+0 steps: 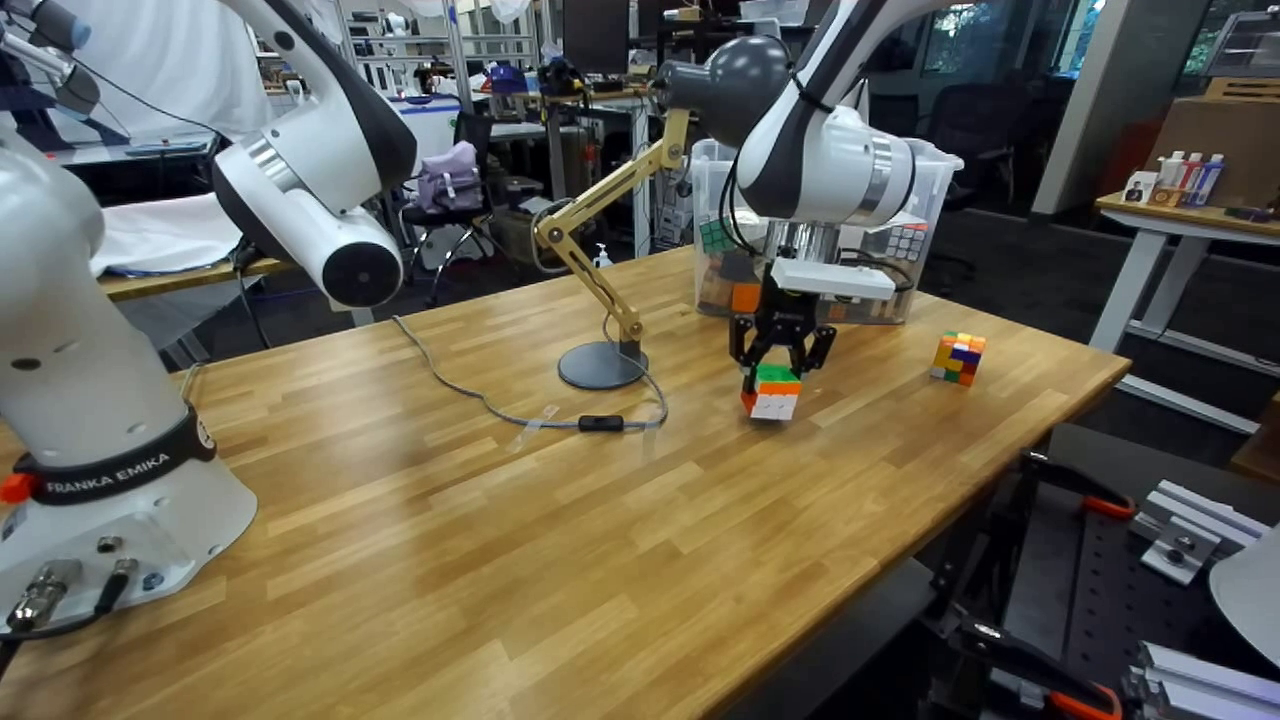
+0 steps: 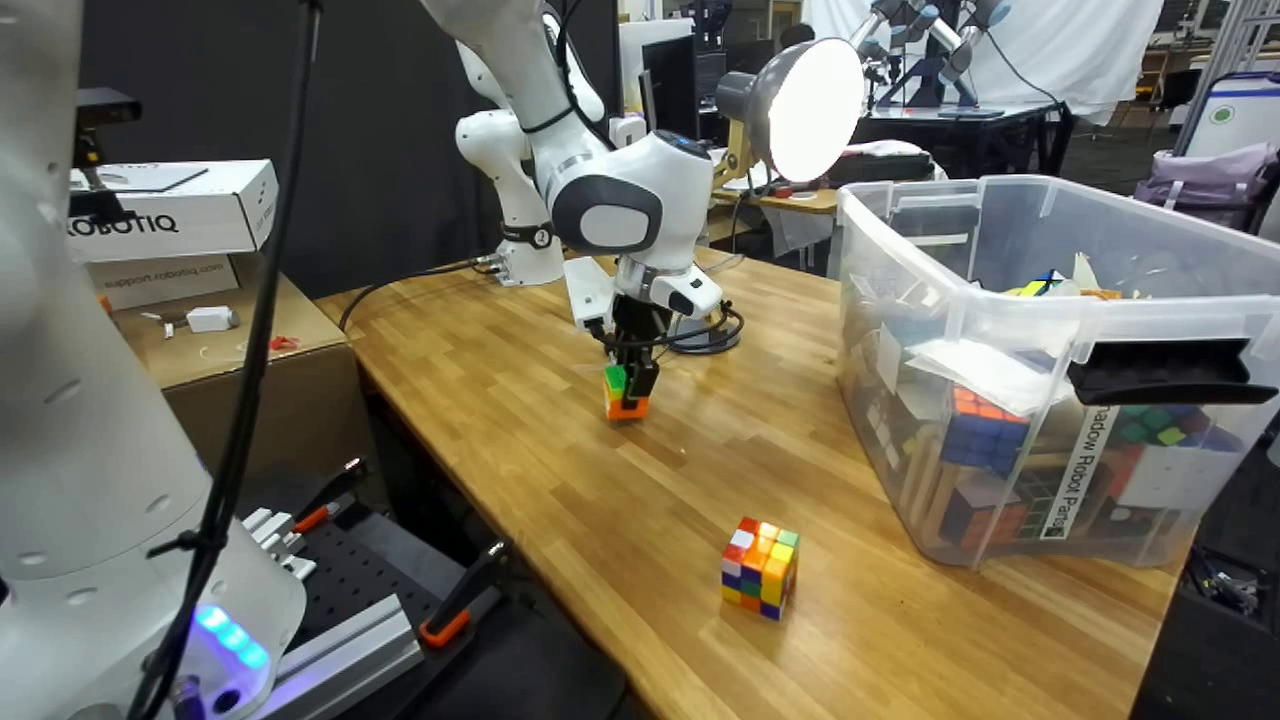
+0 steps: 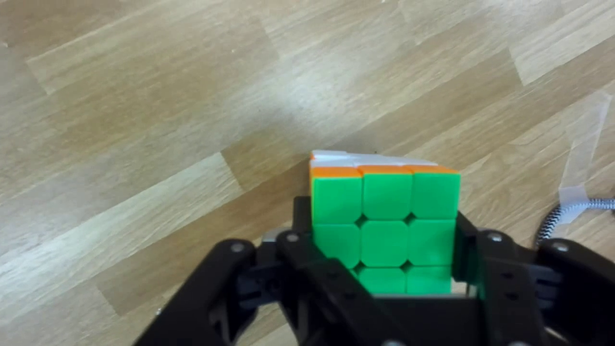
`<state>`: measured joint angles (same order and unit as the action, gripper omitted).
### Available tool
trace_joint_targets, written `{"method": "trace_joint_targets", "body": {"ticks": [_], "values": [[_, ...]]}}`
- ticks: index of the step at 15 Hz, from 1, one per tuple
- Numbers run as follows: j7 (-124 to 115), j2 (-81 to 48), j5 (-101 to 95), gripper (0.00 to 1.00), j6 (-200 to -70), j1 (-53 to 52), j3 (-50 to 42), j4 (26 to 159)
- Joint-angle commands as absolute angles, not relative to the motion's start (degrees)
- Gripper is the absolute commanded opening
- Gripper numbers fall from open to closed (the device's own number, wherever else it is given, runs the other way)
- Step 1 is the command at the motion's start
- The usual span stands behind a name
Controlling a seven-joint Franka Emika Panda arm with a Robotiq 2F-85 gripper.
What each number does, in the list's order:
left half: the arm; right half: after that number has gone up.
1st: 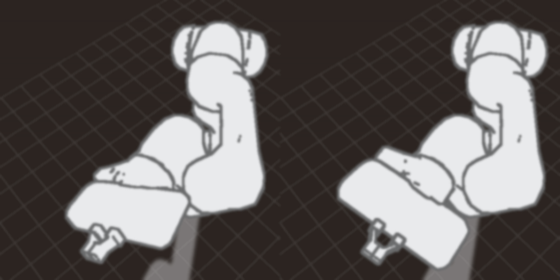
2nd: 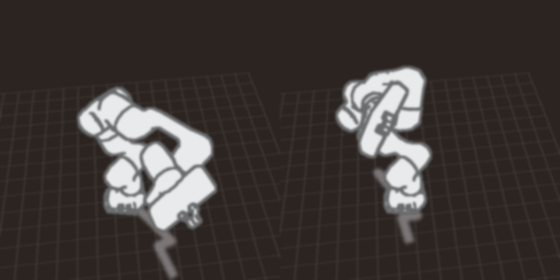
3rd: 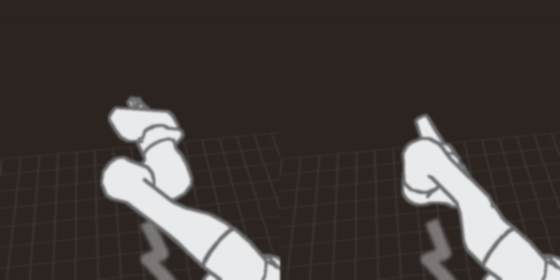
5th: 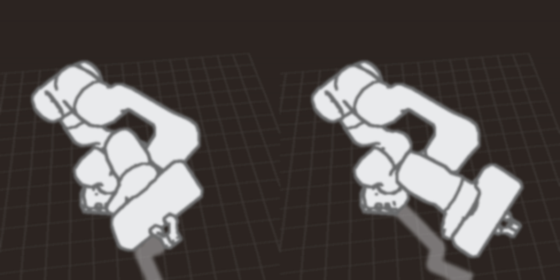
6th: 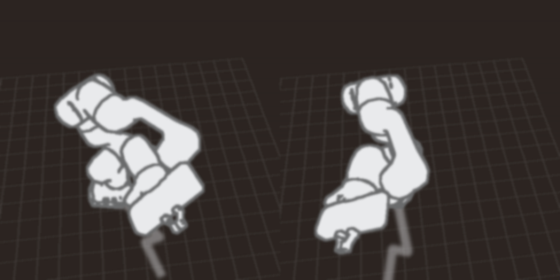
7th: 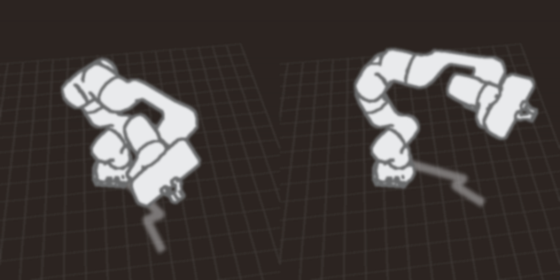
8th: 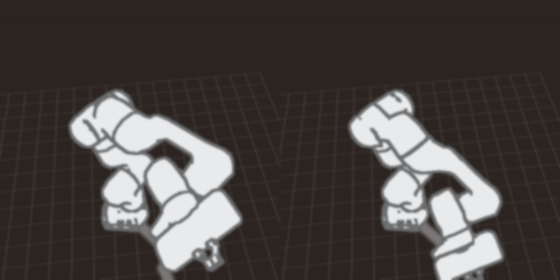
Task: Take the cube on the left and move it closer to the lamp
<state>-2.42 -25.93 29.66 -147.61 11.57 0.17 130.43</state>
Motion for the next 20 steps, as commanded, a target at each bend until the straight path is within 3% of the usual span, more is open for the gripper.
{"method": "trace_joint_targets", "body": {"ticks": [1, 8, 20], "values": [[-4.94, -25.94, 28.27, 0.37, -145.81, 10.36, -0.14, 129.27], [-14.91, -27.17, 16.56, 0.37, -146.21, 4.91, -4.62, 127.76], [-20.33, -31.55, 13.32, 0.37, -146.08, 1.50, -5.06, 121.06]]}}
